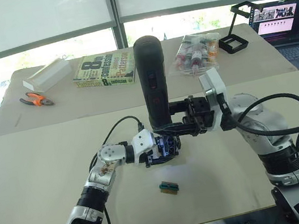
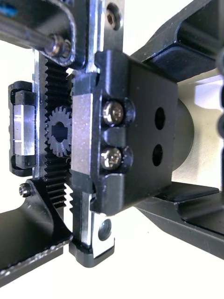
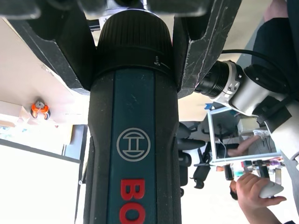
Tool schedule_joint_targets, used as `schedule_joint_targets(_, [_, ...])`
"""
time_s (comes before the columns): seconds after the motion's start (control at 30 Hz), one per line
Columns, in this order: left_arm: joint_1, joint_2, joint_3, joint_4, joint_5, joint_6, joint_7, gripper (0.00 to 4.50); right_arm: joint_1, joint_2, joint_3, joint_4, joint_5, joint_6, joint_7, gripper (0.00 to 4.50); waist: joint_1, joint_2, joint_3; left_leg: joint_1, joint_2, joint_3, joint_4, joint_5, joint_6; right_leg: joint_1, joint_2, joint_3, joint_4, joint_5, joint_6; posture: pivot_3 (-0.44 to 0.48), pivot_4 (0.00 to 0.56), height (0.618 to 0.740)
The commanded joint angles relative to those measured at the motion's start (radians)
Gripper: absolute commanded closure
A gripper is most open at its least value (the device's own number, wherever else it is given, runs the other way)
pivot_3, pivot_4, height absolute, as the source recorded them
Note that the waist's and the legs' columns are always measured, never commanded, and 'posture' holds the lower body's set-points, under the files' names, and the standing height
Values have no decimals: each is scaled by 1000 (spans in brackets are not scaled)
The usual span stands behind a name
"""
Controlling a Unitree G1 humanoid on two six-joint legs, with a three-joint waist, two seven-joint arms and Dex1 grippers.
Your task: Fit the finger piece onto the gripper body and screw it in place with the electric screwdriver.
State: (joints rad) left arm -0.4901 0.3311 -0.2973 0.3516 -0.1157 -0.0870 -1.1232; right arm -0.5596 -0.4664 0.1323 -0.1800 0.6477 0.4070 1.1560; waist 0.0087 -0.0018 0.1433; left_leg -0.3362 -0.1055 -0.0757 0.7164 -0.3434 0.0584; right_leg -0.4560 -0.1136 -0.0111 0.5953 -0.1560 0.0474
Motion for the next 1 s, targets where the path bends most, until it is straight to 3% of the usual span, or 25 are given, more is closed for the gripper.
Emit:
schedule_joint_targets(0.03, [-44,7,41,-15,-9,-18,25,2146,54,-31,71,83,-98,15,8,2607,0,0,0,0,0,0,0,0,0,0,0,0,0,0,0,0,150,740])
schedule_joint_targets(0.53, [-46,5,45,-18,-14,-17,25,2146,22,-58,65,97,-99,-12,24,2607,0,0,0,0,0,0,0,0,0,0,0,0,0,0,0,0,150,740])
schedule_joint_targets(1.0, [-24,21,22,9,0,-35,2,2146,-221,-43,-87,-85,108,55,31,2607,-3,0,0,-10,0,0,0,0,0,-9,0,-1,0,0,0,0,150,740])
